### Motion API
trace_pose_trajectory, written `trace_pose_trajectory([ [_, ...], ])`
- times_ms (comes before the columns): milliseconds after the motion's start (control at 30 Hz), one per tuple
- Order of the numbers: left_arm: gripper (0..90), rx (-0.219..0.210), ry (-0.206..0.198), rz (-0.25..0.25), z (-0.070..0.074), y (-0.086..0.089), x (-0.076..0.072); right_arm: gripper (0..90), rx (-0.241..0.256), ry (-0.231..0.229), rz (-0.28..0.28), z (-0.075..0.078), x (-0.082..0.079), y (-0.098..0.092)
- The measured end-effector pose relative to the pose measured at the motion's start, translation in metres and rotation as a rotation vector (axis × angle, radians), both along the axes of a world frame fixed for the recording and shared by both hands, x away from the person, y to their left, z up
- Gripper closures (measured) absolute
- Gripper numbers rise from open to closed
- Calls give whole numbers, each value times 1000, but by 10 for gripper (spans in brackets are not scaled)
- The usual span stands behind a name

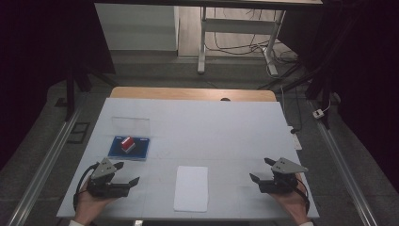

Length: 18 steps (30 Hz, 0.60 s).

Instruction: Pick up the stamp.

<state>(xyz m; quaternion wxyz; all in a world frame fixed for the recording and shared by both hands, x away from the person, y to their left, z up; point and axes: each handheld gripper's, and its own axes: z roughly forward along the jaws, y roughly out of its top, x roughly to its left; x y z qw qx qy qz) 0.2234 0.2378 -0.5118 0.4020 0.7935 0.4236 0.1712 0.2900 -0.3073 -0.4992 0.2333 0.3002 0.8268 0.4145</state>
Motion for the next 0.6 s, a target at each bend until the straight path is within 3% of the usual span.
trace_pose_trajectory([
  [433,185,12,2,-1,0,0,1,208,5,18,33,-2,0,0],
  [600,200,39,3,5,3,0,1,205,-2,16,35,-2,0,0],
])
